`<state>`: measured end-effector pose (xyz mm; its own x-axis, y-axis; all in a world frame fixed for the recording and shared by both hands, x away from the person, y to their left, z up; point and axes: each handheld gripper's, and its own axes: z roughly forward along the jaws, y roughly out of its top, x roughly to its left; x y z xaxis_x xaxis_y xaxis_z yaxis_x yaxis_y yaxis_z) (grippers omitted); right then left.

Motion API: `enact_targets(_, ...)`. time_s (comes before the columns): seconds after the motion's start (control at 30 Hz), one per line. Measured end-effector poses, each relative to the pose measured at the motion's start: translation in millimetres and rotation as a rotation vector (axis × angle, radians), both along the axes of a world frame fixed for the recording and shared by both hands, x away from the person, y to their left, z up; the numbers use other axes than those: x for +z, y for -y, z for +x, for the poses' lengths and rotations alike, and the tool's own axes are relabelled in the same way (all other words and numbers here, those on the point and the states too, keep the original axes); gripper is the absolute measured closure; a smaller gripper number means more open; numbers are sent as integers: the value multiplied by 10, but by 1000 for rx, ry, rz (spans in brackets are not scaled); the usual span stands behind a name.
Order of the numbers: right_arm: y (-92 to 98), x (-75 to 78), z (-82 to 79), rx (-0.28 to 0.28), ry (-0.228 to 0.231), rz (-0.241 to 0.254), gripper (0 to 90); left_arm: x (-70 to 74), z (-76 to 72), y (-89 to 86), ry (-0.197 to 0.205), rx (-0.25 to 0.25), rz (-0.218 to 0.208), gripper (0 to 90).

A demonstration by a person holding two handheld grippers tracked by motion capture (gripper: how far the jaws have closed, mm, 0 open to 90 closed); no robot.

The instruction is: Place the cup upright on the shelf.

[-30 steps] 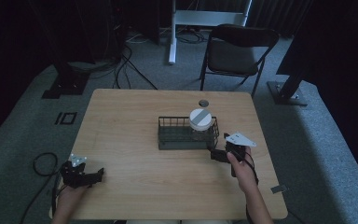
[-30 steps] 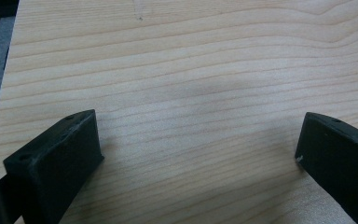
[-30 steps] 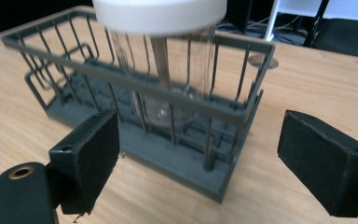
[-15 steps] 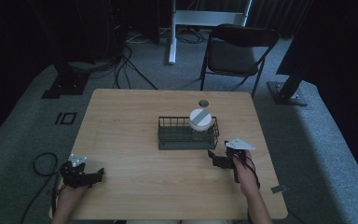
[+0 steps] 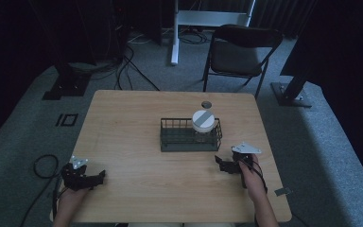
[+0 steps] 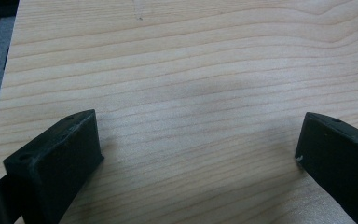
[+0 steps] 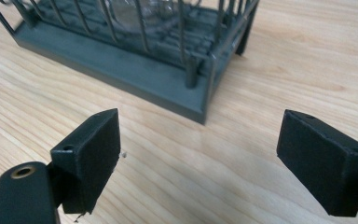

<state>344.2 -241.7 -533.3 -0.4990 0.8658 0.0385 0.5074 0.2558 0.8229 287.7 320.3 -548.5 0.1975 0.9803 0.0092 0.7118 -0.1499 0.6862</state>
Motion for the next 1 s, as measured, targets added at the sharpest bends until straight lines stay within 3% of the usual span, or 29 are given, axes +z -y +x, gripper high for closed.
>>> enact_targets(0.83,260,-113,-35,-12,-72,-72,132,0,0,0,0,0,0,2)
enact_targets(1.0,294,-147,-39,18,-94,-124,132,0,0,0,0,0,0,2)
